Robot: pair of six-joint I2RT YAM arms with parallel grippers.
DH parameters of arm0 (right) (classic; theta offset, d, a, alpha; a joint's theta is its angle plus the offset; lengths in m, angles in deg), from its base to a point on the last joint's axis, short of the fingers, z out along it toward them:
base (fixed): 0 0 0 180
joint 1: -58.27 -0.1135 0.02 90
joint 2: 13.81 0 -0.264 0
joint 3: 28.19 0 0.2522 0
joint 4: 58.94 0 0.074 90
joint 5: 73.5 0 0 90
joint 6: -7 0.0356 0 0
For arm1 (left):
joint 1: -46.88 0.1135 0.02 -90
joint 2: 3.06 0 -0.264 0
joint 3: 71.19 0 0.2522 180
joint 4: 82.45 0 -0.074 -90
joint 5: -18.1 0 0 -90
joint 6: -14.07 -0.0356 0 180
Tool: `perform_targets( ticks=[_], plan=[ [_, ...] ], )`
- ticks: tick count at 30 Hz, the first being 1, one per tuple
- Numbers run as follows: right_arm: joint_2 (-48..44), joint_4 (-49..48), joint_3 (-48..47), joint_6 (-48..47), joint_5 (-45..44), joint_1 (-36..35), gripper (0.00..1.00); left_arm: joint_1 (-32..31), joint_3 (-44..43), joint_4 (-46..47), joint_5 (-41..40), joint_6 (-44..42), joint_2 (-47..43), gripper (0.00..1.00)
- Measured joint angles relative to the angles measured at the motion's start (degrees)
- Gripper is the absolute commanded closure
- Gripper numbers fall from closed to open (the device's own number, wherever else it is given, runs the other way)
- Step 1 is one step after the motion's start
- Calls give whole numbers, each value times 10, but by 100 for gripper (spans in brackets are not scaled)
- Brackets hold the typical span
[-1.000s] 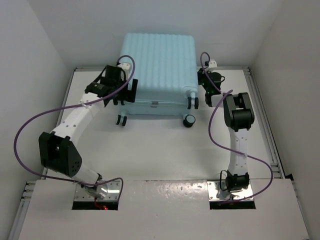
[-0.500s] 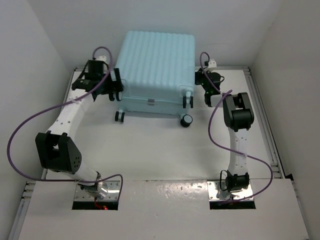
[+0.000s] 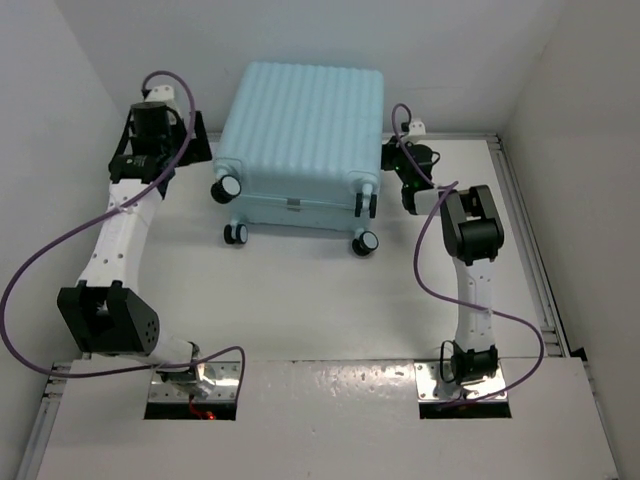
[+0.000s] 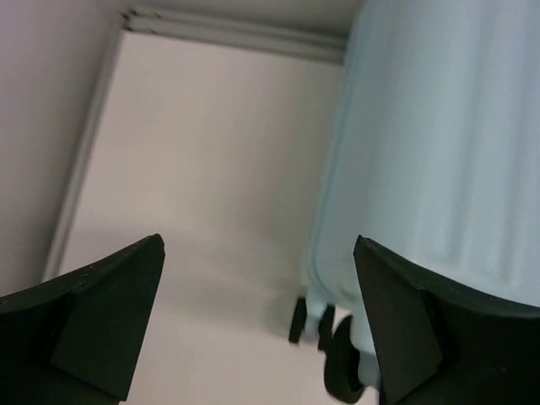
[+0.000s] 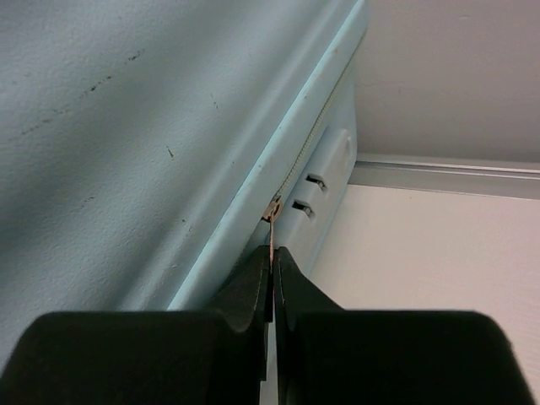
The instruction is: Pack the luggage
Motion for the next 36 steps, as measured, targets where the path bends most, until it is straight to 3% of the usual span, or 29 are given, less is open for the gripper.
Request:
perform_targets(
  ticks=[4,8,17,20,36],
  plan=[
    [20,13,-31,0,-26,-24,100,52,0,63,-25,12,-17,0],
    [31,9,-49,3,-26,-66,100,80,0,75,1,0,-18,0],
    [38,24,-72,36,23,-171,100,-83,5,31,127,-49,-24,0],
    [38,29,-72,46,43,-190,100,-111,10,2,137,-53,-31,0],
    [38,20,-65,59,76,-202,100,-103,-3,-233,72,-160,-41,0]
  ],
)
